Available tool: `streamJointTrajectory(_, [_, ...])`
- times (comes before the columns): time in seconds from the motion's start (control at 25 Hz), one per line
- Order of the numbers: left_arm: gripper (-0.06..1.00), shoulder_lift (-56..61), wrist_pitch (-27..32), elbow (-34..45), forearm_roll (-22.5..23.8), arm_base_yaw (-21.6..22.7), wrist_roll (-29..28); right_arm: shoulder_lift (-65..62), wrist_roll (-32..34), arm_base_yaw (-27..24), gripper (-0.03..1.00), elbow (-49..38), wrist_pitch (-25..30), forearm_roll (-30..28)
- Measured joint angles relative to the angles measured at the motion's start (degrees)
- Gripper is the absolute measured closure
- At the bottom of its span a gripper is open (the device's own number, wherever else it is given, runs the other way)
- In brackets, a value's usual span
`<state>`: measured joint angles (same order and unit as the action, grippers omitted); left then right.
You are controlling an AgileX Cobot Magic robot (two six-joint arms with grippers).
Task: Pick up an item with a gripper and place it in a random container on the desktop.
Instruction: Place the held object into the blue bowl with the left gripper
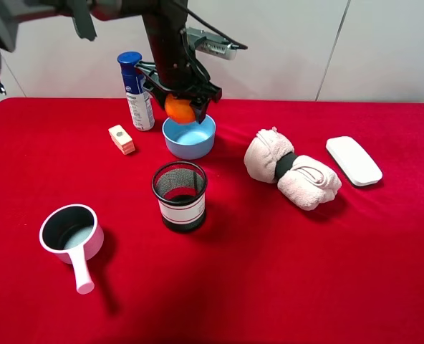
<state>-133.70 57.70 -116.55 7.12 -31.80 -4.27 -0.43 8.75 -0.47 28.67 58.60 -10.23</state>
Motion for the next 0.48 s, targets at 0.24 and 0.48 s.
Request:
streamJointTrajectory(0.24, [0.21, -2.29, -2.44, 0.00, 0.33, 0.00, 0.05, 0.00, 0.00, 0.00, 0.27, 0.00, 0.00, 0.00])
streamJointTrajectory(0.48, [0.21, -2.45, -4.54, 0.00, 0.70, 0.00, 0.05, 0.00, 0.00, 0.00, 0.27, 0.00, 0.00, 0.00])
